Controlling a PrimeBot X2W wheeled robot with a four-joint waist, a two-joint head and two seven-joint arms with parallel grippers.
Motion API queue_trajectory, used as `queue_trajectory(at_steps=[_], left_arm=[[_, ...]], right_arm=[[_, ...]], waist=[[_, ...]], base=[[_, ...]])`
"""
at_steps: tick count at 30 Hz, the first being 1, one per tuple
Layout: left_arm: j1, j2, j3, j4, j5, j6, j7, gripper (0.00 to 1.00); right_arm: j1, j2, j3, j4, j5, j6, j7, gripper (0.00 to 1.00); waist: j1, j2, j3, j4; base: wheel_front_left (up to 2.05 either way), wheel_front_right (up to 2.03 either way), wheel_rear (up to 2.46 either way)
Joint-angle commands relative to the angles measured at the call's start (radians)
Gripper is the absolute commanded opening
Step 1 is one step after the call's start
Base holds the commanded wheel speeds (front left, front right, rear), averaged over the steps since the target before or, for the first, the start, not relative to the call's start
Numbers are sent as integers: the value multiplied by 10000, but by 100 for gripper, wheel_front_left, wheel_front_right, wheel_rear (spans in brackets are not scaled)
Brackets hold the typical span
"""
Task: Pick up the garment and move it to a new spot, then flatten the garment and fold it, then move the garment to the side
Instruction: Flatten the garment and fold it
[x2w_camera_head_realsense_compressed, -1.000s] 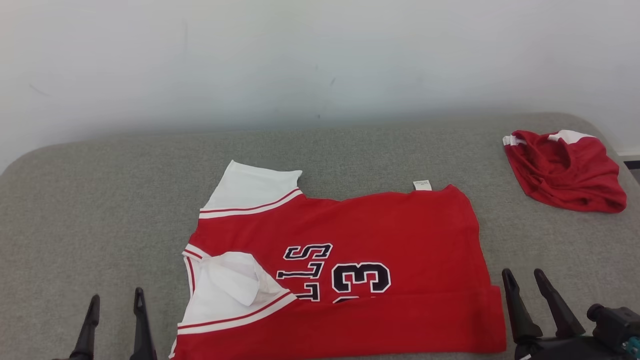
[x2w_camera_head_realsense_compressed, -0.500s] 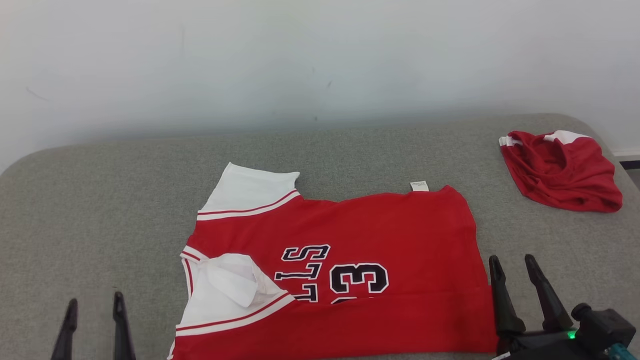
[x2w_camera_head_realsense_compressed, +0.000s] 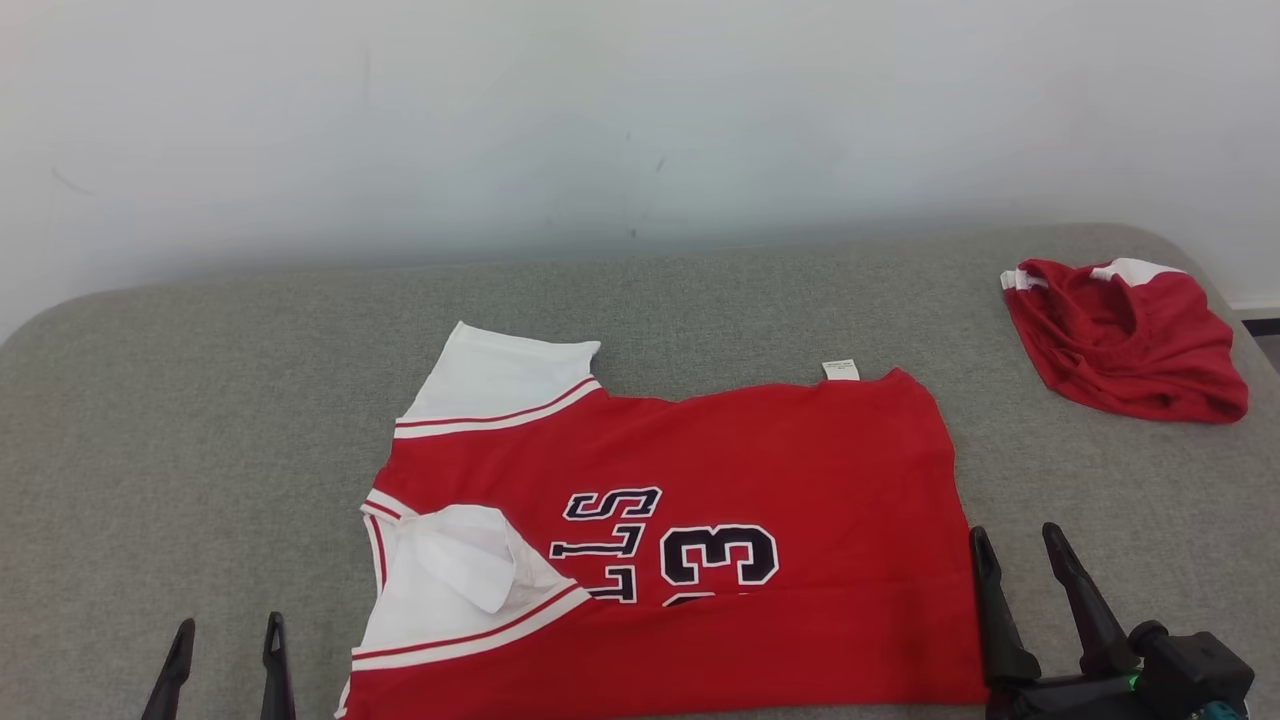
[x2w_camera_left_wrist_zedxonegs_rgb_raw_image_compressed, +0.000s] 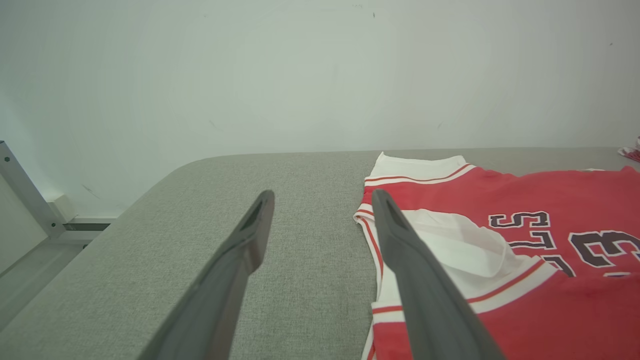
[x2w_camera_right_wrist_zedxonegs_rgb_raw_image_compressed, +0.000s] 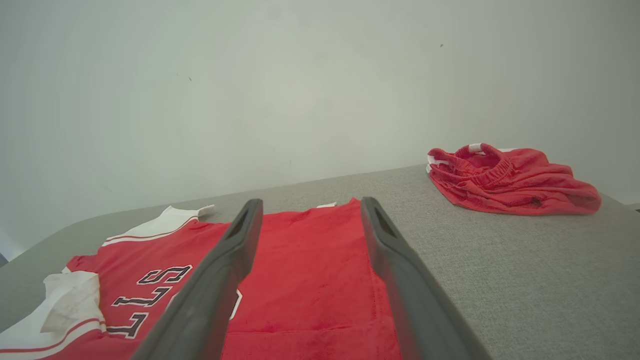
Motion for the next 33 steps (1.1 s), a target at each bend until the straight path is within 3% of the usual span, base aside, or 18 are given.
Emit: queue_trajectory(at_steps=[1, 9, 14, 22, 33], left_arm=[[-12, -7, 31, 8, 87, -22, -31, 100], [-199, -23, 74, 72, 155, -69, -31, 100], [-895, 320, 67, 263, -126, -125, -31, 100], [-3132, 1549, -450, 862, -512, -156, 307, 100], [-7447, 3307, -2547, 2400, -2679, -150, 1847, 100]], right_arm=[[83, 27, -11, 14, -128, -21, -39, 100], [-51, -13, 76, 138, -143, -21, -40, 100], [-743, -164, 141, 545, -139, -21, -35, 100], [-2892, -609, 539, 1902, 135, -21, 85, 100], [-6893, -808, 1593, 4653, 588, -21, 520, 100]], waist=[[0, 0, 2, -8], [0, 0, 11, -148], [0, 0, 237, -522], [0, 0, 1251, -1174], [0, 0, 3233, -1836]], base=[[0, 0, 0], [0, 0, 0], [0, 0, 0], [0, 0, 0], [0, 0, 0]])
